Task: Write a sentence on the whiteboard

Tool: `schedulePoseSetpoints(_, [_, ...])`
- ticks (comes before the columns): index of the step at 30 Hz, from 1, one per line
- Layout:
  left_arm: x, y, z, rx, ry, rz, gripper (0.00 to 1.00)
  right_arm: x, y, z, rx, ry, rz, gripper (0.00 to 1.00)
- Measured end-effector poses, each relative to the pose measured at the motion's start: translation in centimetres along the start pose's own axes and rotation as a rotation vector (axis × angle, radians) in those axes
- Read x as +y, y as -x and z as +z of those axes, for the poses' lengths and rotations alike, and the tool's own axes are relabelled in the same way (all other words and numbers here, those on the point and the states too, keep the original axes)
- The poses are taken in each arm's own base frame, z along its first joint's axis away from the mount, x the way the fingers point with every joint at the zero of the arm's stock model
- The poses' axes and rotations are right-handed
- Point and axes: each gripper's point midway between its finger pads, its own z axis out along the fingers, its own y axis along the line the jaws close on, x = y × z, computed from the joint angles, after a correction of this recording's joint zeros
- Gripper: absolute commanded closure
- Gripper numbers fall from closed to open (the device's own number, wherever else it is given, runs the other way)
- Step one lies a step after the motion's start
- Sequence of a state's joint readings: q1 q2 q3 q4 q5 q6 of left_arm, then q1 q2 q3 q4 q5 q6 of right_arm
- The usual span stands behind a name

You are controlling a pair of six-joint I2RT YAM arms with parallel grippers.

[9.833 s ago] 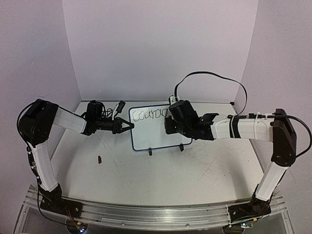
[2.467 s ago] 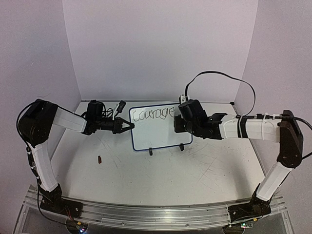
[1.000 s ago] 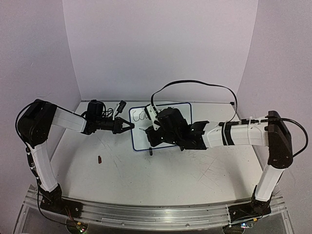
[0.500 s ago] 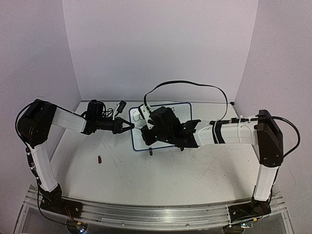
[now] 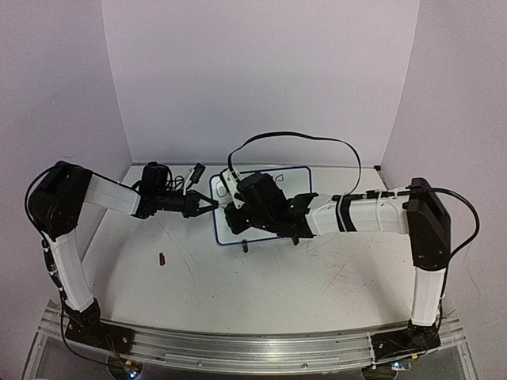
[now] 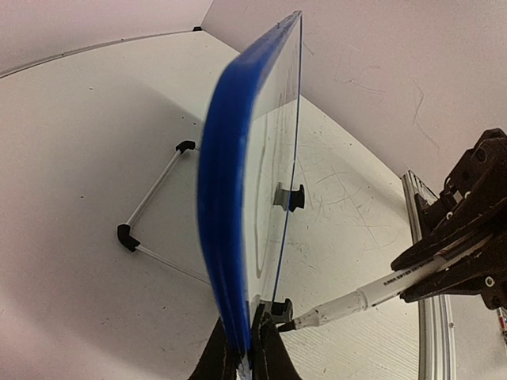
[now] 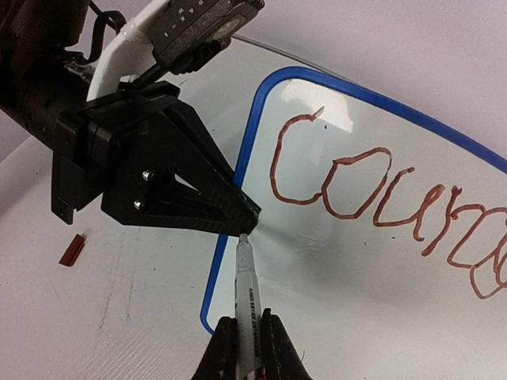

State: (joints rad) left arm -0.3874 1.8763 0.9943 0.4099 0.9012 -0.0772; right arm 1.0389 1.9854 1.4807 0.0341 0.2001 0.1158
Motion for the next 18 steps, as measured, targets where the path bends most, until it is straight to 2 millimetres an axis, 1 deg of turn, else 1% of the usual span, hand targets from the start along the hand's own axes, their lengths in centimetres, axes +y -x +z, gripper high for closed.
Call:
schedulePoseSetpoints(4, [0.01,-0.01,0.00,0.000,0.001,0.000,1.00,-0.06,-0.48,0.42,0.013,-0.009,-0.004,1.00])
schedulePoseSetpoints(18, [0.12,0.01,0.00,0.000,0.007,0.000,1.00,-0.30,-0.53,0.63,0.020,-0.039,-0.010,1.00])
